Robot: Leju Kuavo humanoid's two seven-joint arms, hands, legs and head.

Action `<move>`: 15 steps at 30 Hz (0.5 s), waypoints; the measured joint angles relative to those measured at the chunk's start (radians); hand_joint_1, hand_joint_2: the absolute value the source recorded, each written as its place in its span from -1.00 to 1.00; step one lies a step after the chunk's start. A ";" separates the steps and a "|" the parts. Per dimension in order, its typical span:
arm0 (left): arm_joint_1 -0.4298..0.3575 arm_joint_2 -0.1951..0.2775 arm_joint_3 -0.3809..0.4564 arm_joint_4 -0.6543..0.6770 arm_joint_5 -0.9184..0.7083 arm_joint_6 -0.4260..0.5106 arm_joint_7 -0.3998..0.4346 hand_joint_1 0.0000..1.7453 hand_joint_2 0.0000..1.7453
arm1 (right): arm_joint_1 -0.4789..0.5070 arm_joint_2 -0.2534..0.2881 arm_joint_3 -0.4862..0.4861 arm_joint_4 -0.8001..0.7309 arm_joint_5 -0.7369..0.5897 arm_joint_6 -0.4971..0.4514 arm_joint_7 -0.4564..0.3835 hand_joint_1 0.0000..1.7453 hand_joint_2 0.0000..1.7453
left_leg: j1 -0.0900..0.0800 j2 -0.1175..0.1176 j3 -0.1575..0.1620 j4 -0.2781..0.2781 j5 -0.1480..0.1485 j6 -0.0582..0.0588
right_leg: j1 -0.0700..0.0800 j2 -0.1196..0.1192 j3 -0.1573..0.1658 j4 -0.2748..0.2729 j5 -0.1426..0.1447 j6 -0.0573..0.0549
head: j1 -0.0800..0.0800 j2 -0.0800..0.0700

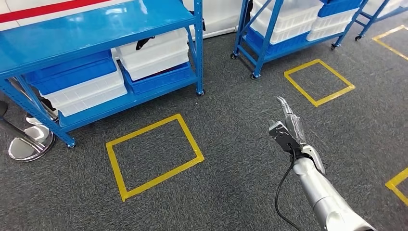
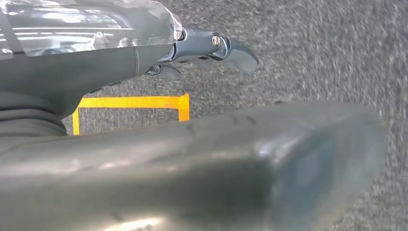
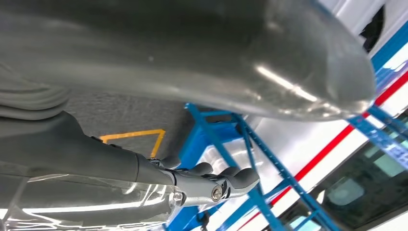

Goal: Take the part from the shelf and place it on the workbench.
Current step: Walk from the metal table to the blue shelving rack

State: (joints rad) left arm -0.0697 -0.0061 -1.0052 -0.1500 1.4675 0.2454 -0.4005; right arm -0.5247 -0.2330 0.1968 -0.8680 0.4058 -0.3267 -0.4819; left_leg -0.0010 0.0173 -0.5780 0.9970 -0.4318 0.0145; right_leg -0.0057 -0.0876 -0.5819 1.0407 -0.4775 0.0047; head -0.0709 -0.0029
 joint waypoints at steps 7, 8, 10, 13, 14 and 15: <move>0.000 -0.004 0.001 0.000 0.000 0.000 -0.001 -1.00 -1.00 | 0.029 -0.010 -0.003 0.002 0.002 0.001 -0.003 -1.00 -1.00 | 0.006 -0.068 0.004 0.000 0.001 0.009 | -0.013 0.086 -0.121 0.216 -0.060 0.016 | 0.000 0.000; 0.000 -0.006 0.001 0.000 0.000 0.002 0.000 -1.00 -1.00 | 0.028 -0.011 -0.004 0.002 0.005 0.002 -0.003 -1.00 -1.00 | 0.007 -0.078 0.005 0.003 -0.002 0.006 | -0.016 0.094 -0.091 0.147 -0.019 0.016 | 0.000 0.000; -0.001 -0.008 0.003 0.000 0.000 0.006 0.004 -1.00 -1.00 | 0.021 -0.011 -0.004 0.002 0.010 0.005 -0.002 -1.00 -1.00 | 0.007 -0.094 0.002 0.012 -0.008 -0.004 | -0.020 0.123 -0.040 0.031 0.029 0.015 | 0.000 0.000; 0.000 -0.009 0.005 0.000 0.000 0.013 0.010 -1.00 -1.00 | 0.016 -0.011 -0.004 0.004 0.017 0.012 0.001 -1.00 -1.00 | 0.008 -0.113 -0.007 0.015 -0.010 -0.020 | -0.015 0.126 -0.028 -0.002 0.030 0.004 | 0.000 0.000; 0.001 -0.010 0.005 0.000 0.000 0.014 0.012 -1.00 -1.00 | 0.014 -0.011 -0.004 0.004 0.018 0.013 0.002 -1.00 -1.00 | 0.009 -0.113 -0.008 0.016 -0.012 -0.025 | -0.016 0.118 -0.026 -0.004 0.030 -0.002 | 0.000 0.000; 0.001 -0.010 0.005 0.000 0.000 0.015 0.013 -1.00 -1.00 | 0.013 -0.011 -0.004 0.004 0.019 0.015 0.002 -1.00 -1.00 | 0.008 -0.101 -0.013 0.028 -0.020 -0.030 | -0.017 0.110 -0.022 -0.007 0.029 -0.010 | 0.000 0.000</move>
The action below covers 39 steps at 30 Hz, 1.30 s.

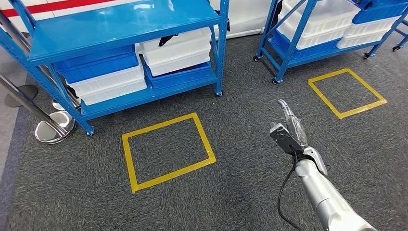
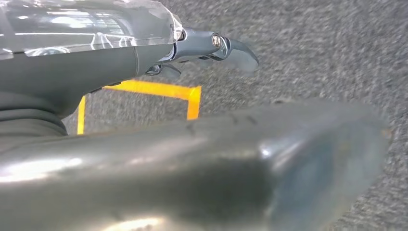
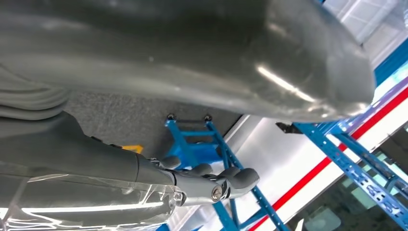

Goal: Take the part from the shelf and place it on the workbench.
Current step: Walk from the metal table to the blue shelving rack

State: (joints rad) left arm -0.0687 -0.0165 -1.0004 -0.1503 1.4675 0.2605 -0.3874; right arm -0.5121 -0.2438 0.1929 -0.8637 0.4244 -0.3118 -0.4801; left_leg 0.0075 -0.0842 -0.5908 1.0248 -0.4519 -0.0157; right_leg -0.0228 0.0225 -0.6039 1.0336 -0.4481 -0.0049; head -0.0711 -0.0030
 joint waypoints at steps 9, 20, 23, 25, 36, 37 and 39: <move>-0.001 -0.003 0.000 0.000 0.000 0.002 0.006 -1.00 -1.00 | 0.014 -0.004 -0.006 0.004 -0.038 0.024 -0.018 -1.00 -1.00 | 0.001 0.084 -0.072 0.112 0.002 0.000 | 0.011 -0.066 0.045 -0.006 -0.036 -0.015 | -0.001 0.000; -0.003 -0.007 0.018 0.000 0.002 -0.013 0.004 -1.00 -1.00 | 0.032 -0.023 -0.023 0.004 -0.070 0.026 -0.026 -1.00 -1.00 | -0.005 0.069 0.079 -0.040 -0.026 0.054 | 0.005 -0.026 -0.109 0.249 -0.110 0.037 | 0.000 0.000; 0.002 -0.008 0.021 0.000 0.002 -0.018 0.008 -1.00 -1.00 | 0.054 -0.029 -0.033 0.003 -0.075 0.019 -0.026 -1.00 -1.00 | -0.004 0.057 0.126 -0.040 -0.065 0.048 | 0.001 -0.024 -0.159 0.210 -0.102 0.040 | 0.000 0.000; 0.002 -0.009 0.022 0.000 0.002 -0.017 0.014 -1.00 -1.00 | 0.069 -0.033 -0.040 0.003 -0.077 0.013 -0.027 -1.00 -1.00 | -0.003 0.052 0.160 -0.039 -0.099 0.040 | 0.001 -0.024 -0.141 0.080 0.020 0.036 | 0.000 0.000; -0.010 -0.009 0.023 0.000 0.001 -0.005 0.026 -1.00 -1.00 | 0.102 -0.032 -0.058 -0.004 -0.081 0.006 -0.037 -1.00 -1.00 | -0.003 0.074 -0.063 0.281 -0.193 -0.009 | 0.005 -0.022 0.035 -0.027 -0.005 -0.017 | 0.000 0.000; -0.008 -0.009 0.023 0.000 0.001 -0.002 0.027 -1.00 -1.00 | 0.103 -0.032 -0.058 -0.004 -0.081 0.008 -0.037 -1.00 -1.00 | -0.003 0.075 -0.085 0.261 -0.235 -0.008 | 0.005 -0.021 0.064 -0.027 -0.026 -0.016 | 0.000 0.000; -0.005 -0.009 0.023 0.000 0.001 0.003 0.031 -1.00 -1.00 | 0.105 -0.032 -0.058 -0.004 -0.079 0.012 -0.037 -1.00 -1.00 | -0.003 0.077 -0.112 0.173 -0.211 -0.001 | 0.005 -0.021 0.123 -0.027 -0.070 -0.012 | 0.000 0.000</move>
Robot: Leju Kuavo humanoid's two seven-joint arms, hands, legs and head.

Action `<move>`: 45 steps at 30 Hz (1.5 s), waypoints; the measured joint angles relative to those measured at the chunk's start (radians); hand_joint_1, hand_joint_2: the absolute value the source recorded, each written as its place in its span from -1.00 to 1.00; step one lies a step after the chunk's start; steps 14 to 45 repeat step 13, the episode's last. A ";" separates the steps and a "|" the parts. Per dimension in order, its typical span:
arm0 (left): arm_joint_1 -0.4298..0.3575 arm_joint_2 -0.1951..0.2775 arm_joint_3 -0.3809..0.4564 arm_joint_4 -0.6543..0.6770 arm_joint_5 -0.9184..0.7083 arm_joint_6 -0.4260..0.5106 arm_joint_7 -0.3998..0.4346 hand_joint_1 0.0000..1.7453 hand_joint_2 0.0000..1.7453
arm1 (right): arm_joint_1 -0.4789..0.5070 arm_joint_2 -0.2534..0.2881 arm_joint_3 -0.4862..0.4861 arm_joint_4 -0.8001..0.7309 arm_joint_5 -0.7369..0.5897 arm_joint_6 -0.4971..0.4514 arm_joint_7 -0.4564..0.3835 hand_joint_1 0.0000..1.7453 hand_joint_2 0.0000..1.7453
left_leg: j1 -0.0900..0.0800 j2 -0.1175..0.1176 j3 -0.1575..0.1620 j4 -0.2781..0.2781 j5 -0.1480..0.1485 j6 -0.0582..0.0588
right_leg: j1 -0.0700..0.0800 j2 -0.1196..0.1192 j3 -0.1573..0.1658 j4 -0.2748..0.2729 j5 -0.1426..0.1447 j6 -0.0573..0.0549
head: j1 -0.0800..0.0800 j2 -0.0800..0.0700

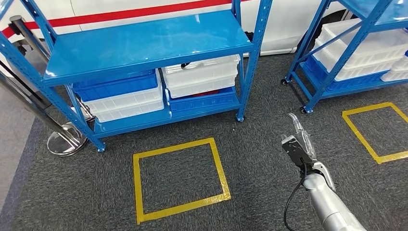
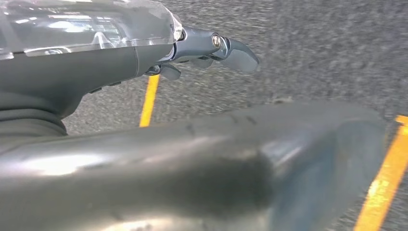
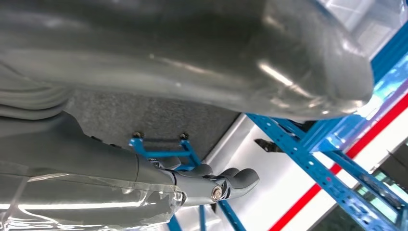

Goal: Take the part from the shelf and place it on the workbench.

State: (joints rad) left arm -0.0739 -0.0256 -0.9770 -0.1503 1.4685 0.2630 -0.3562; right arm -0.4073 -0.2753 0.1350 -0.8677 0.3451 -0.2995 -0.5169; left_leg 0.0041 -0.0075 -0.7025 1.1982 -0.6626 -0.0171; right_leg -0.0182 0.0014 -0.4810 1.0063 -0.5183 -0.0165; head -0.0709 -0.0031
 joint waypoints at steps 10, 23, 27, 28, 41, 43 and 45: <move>-0.032 -0.001 0.000 -0.002 -0.001 -0.007 -0.003 -1.00 -1.00 | -0.013 0.009 -0.006 -0.009 0.018 -0.003 -0.010 -1.00 -1.00 | -0.010 -0.002 0.034 -0.156 0.284 0.060 | -0.004 0.004 0.009 0.162 -0.170 0.058 | -0.001 0.000; -0.030 -0.002 0.000 -0.002 -0.001 -0.009 -0.003 -1.00 -1.00 | -0.002 0.009 -0.007 -0.006 0.021 -0.003 -0.006 -1.00 -1.00 | -0.010 -0.007 0.054 -0.159 0.264 0.060 | -0.005 0.004 -0.127 0.313 -0.176 0.063 | -0.001 0.000; -0.030 -0.002 0.000 -0.002 -0.001 -0.009 -0.003 -1.00 -1.00 | -0.002 0.009 -0.007 -0.006 0.021 -0.003 -0.006 -1.00 -1.00 | -0.010 -0.007 0.054 -0.159 0.264 0.060 | -0.005 0.004 -0.127 0.313 -0.176 0.063 | -0.001 0.000; -0.030 -0.002 0.000 -0.002 -0.001 -0.009 -0.003 -1.00 -1.00 | -0.002 0.009 -0.007 -0.006 0.021 -0.003 -0.006 -1.00 -1.00 | -0.010 -0.007 0.054 -0.159 0.264 0.060 | -0.005 0.004 -0.127 0.313 -0.176 0.063 | -0.001 0.000; -0.030 -0.002 0.000 -0.002 -0.001 -0.009 -0.003 -1.00 -1.00 | -0.002 0.009 -0.007 -0.006 0.021 -0.003 -0.006 -1.00 -1.00 | -0.010 -0.007 0.054 -0.159 0.264 0.060 | -0.005 0.004 -0.127 0.313 -0.176 0.063 | -0.001 0.000; -0.030 -0.002 0.000 -0.002 -0.001 -0.009 -0.003 -1.00 -1.00 | -0.002 0.009 -0.007 -0.006 0.021 -0.003 -0.006 -1.00 -1.00 | -0.010 -0.007 0.054 -0.159 0.264 0.060 | -0.005 0.004 -0.127 0.313 -0.176 0.063 | -0.001 0.000; -0.030 -0.002 0.000 -0.002 -0.001 -0.009 -0.003 -1.00 -1.00 | -0.002 0.009 -0.007 -0.006 0.021 -0.003 -0.006 -1.00 -1.00 | -0.010 -0.007 0.054 -0.159 0.264 0.060 | -0.005 0.004 -0.127 0.313 -0.176 0.063 | -0.001 0.000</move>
